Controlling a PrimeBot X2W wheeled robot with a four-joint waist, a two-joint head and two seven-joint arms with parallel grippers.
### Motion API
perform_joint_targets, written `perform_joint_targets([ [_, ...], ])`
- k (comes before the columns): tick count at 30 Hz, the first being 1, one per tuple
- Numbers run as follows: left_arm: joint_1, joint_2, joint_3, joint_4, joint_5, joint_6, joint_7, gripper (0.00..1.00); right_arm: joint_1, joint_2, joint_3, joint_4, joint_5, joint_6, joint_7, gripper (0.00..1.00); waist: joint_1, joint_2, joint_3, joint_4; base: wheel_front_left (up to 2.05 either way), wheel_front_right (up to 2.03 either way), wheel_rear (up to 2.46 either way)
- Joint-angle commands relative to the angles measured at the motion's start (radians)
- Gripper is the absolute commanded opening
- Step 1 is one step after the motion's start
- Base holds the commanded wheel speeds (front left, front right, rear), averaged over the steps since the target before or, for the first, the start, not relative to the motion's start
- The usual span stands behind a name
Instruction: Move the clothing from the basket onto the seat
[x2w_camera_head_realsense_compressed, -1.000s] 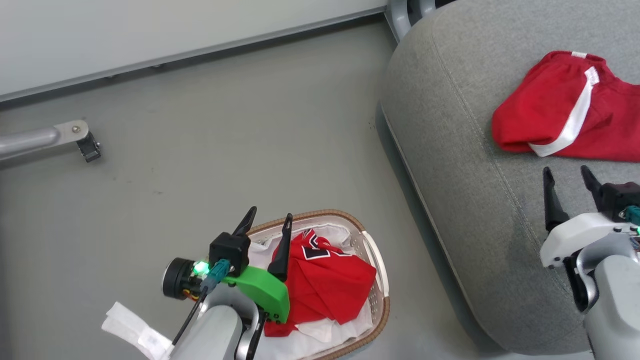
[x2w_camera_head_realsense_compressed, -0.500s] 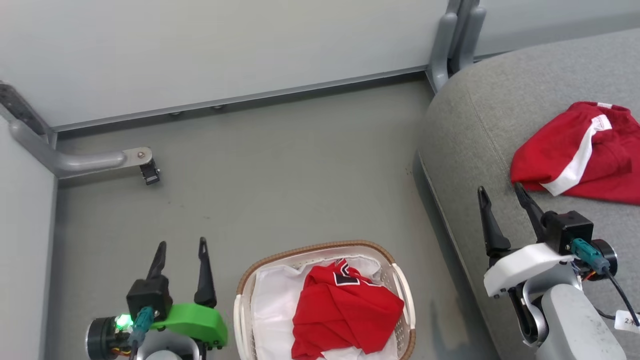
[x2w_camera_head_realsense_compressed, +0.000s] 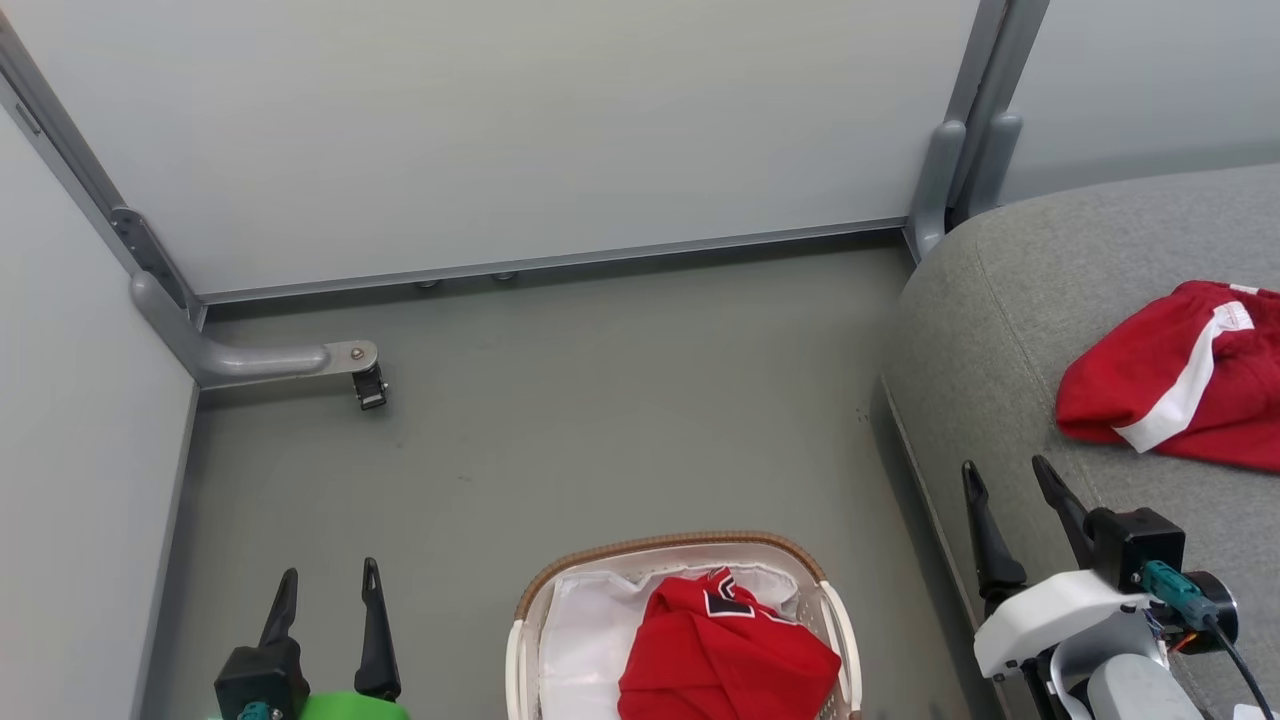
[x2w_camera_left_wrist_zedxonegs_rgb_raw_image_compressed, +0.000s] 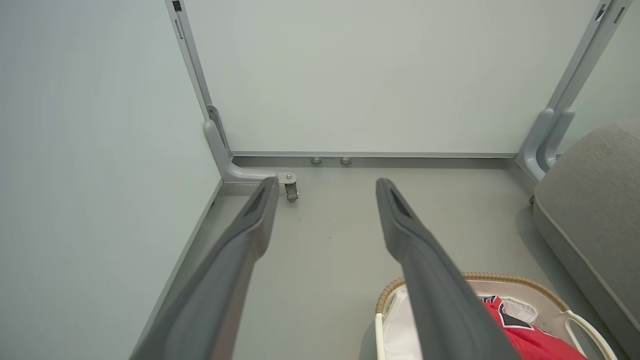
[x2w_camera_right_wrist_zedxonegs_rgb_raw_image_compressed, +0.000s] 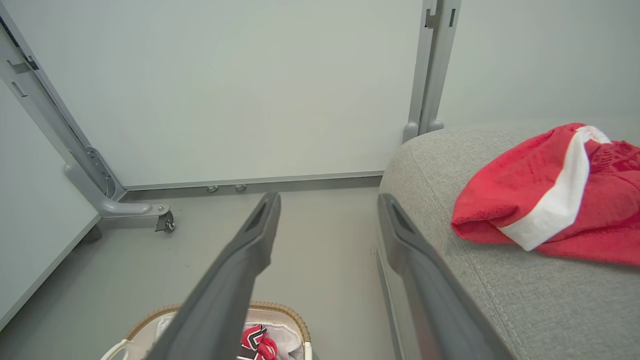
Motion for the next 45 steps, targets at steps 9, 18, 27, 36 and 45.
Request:
perform_joint_targets([
  [9,0.002,0.001,-0.023,0.007,-0.021,0.002,-0.001,1.00,0.019,-0.002,0.009,0.017,0.002,-0.001,-0.005,1.00,0.0000,0.0107,-0.002,-0.016,0.00,0.00,0.00],
  [18,-0.063,0.001,-0.107,0.038,-0.036,-0.016,-0.001,1.00,-0.040,-0.008,0.042,-0.001,0.026,-0.001,-0.005,1.00,0.0000,0.0107,0.073,-0.052,0.00,0.00,0.00],
  [27,-0.243,0.003,-0.290,0.223,-0.091,-0.043,-0.001,1.00,-0.155,-0.016,0.085,-0.080,0.060,-0.001,-0.005,1.00,0.0000,0.0107,0.265,-0.130,0.00,0.00,0.00],
  [36,-0.437,0.004,-0.488,0.468,-0.156,-0.088,-0.001,1.00,-0.260,-0.017,0.106,-0.133,0.089,-0.001,-0.005,1.00,0.0000,0.0107,0.436,-0.204,0.00,0.00,0.00],
  [45,-0.585,0.004,-0.662,0.639,-0.314,-0.116,0.001,1.00,-0.340,-0.025,0.131,-0.165,0.085,-0.001,-0.005,1.00,0.0000,0.0107,0.572,-0.246,0.00,0.00,0.00],
])
